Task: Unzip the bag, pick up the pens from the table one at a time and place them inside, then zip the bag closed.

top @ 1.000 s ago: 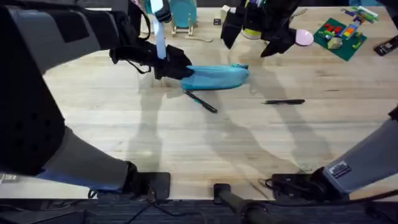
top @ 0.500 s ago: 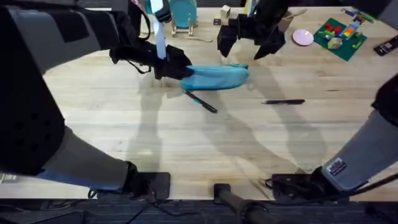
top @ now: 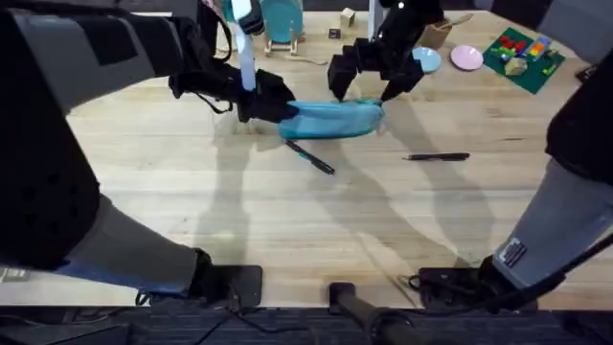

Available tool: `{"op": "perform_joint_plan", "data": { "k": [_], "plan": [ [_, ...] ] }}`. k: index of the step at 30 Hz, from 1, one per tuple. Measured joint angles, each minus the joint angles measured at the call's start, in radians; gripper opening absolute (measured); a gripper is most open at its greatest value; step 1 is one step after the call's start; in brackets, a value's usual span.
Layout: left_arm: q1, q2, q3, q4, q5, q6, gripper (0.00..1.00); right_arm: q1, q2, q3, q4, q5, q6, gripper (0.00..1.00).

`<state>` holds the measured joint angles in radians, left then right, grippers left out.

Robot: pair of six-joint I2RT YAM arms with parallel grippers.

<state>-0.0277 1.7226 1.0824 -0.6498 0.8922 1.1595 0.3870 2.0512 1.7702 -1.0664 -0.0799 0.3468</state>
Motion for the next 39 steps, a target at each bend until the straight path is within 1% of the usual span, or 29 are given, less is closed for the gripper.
{"op": "perform_joint_plan", "data": {
  "k": [4,6,7,12,15,16,17,18,22,25,32,39],
  "plan": [
    [0.0,0.0,0.0,0.0,0.0,0.0,0.042,0.0,0.01,0.0,-0.002,-0.008,-0.004,0.898],
    [0.0,0.0,0.0,0.0,-0.001,0.0,0.043,0.0,0.013,0.0,-0.003,-0.008,-0.005,0.855],
    [0.0,0.0,0.0,0.0,-0.001,0.0,0.041,0.0,0.013,0.0,-0.004,-0.007,-0.007,0.815],
    [0.0,0.0,0.0,0.0,-0.003,0.0,0.042,0.0,0.013,0.0,-0.007,-0.005,-0.012,0.535],
    [0.0,0.0,0.0,0.0,-0.005,0.0,0.041,-0.004,0.013,0.0,-0.011,0.012,-0.014,0.276],
    [0.0,0.0,0.0,-0.001,-0.006,0.0,0.041,-0.006,0.013,0.0,-0.012,0.015,-0.014,0.204],
    [0.0,0.0,0.0,-0.001,-0.007,0.0,0.043,-0.009,0.013,0.0,-0.011,0.017,-0.015,0.144],
    [0.0,0.0,0.0,-0.001,-0.007,0.0,0.043,-0.01,0.013,0.0,-0.011,0.017,-0.015,0.107],
    [0.0,0.0,0.0,-0.001,-0.007,0.0,0.042,-0.011,0.013,0.0,-0.011,0.017,-0.015,0.09],
    [0.0,0.0,0.0,-0.001,-0.007,0.0,0.042,-0.012,0.013,0.0,-0.014,0.022,-0.015,0.036],
    [0.0,0.0,0.0,-0.001,-0.007,0.0,0.042,-0.029,0.013,0.0,-0.024,0.009,-0.027,0.032],
    [0.0,0.0,0.0,-0.001,-0.006,0.0,0.042,-0.071,0.012,0.0,-0.023,-0.041,-0.035,0.032]
  ]
}}
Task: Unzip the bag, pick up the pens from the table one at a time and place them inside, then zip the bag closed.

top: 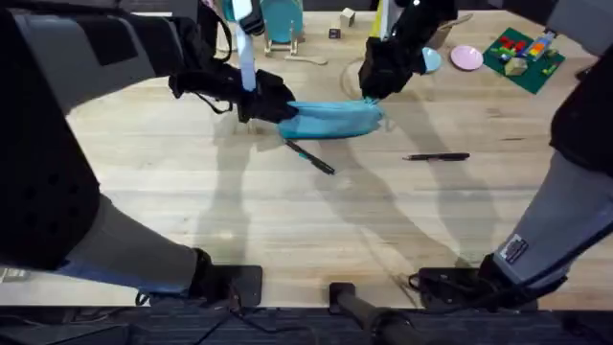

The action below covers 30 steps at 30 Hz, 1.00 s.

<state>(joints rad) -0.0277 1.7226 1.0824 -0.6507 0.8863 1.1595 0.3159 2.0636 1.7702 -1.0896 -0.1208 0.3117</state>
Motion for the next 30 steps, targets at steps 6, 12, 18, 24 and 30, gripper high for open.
{"op": "perform_joint_plan", "data": {
  "k": [6,12,18,24,30],
  "plan": [
    [-0.008,0.0,0.0,0.001,0.004,0.0,0.042,-0.032,-0.016,0.0,-0.004,-0.015,-0.017,0.031],
    [-0.008,0.0,0.0,0.004,0.003,0.0,0.042,-0.062,-0.036,0.0,-0.008,-0.003,-0.032,0.031],
    [-0.008,0.0,0.0,0.004,0.003,0.0,0.042,-0.065,-0.037,0.0,-0.009,-0.001,-0.033,0.031],
    [-0.008,0.0,0.0,0.004,0.002,0.0,0.042,-0.064,-0.037,0.0,-0.01,0.0,-0.036,0.029],
    [-0.008,0.0,0.0,0.0,0.002,0.0,0.042,-0.05,-0.043,0.0,0.0,-0.004,-0.046,0.03]
  ]
}}
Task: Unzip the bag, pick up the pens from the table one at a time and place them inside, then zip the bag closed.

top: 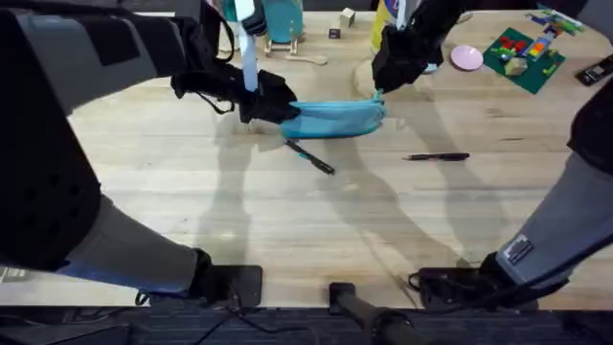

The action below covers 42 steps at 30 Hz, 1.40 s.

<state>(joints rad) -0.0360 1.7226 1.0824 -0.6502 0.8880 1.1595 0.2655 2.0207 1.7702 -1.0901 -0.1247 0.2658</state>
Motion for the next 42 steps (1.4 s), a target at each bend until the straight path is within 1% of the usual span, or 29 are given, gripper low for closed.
{"op": "perform_joint_plan", "data": {
  "k": [4,8,13,21,29,42],
  "plan": [
    [0.0,0.0,0.0,0.0,0.0,0.0,0.042,0.022,-0.041,0.0,0.031,-0.037,-0.023,0.03],
    [0.0,0.0,0.0,0.0,-0.002,0.0,0.042,0.05,-0.099,0.0,0.061,-0.102,-0.035,0.03],
    [0.001,0.0,0.0,0.0,-0.003,0.0,0.042,0.089,-0.113,0.0,0.062,-0.155,-0.036,0.029],
    [0.001,0.0,0.0,0.0,-0.006,0.0,0.042,0.158,-0.112,0.0,0.067,-0.166,-0.034,0.03],
    [0.001,0.0,0.0,0.0,-0.008,0.0,0.042,0.218,-0.112,0.0,0.102,-0.168,-0.002,0.03],
    [0.001,0.0,0.0,0.0,-0.01,0.0,0.042,0.347,-0.101,0.0,0.229,-0.168,0.095,0.031]
  ]
}}
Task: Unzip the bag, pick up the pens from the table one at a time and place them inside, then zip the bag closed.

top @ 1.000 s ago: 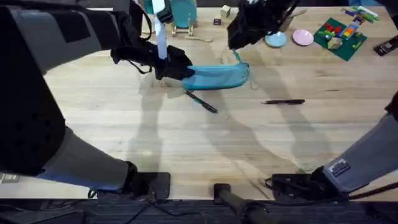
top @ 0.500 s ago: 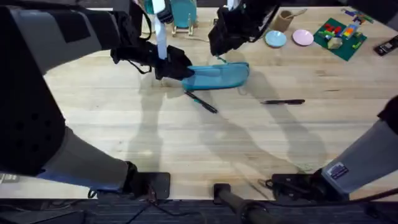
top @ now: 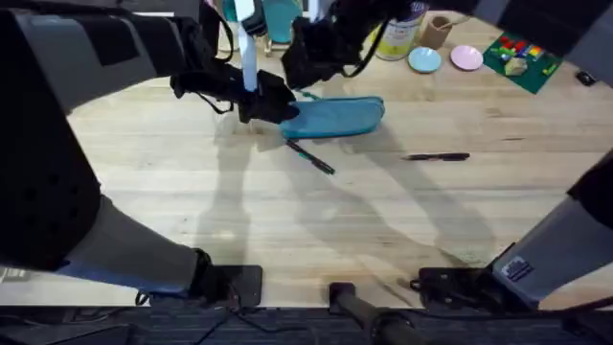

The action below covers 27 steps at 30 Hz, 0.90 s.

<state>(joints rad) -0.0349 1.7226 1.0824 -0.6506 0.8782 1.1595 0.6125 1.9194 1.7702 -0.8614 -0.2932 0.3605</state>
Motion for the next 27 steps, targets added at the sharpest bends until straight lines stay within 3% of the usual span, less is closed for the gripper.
{"op": "perform_joint_plan", "data": {
  "k": [7,23,24,25,27],
  "plan": [
    [0.003,0.0,0.0,-0.008,-0.001,0.0,0.042,0.073,0.016,0.0,0.063,0.007,0.014,0.032],
    [0.007,0.0,0.0,-0.014,-0.007,0.001,0.042,0.07,0.012,0.001,0.002,-0.033,0.02,0.031],
    [0.006,0.0,0.0,-0.011,-0.007,0.001,0.042,0.066,0.008,0.001,-0.022,-0.046,0.014,0.051],
    [0.006,0.0,0.0,-0.009,-0.007,0.001,0.042,0.063,0.004,0.001,-0.041,-0.058,0.011,0.146],
    [0.006,0.0,0.0,-0.012,0.0,0.003,0.042,0.05,-0.008,0.001,-0.079,-0.06,-0.004,0.428]
  ]
}}
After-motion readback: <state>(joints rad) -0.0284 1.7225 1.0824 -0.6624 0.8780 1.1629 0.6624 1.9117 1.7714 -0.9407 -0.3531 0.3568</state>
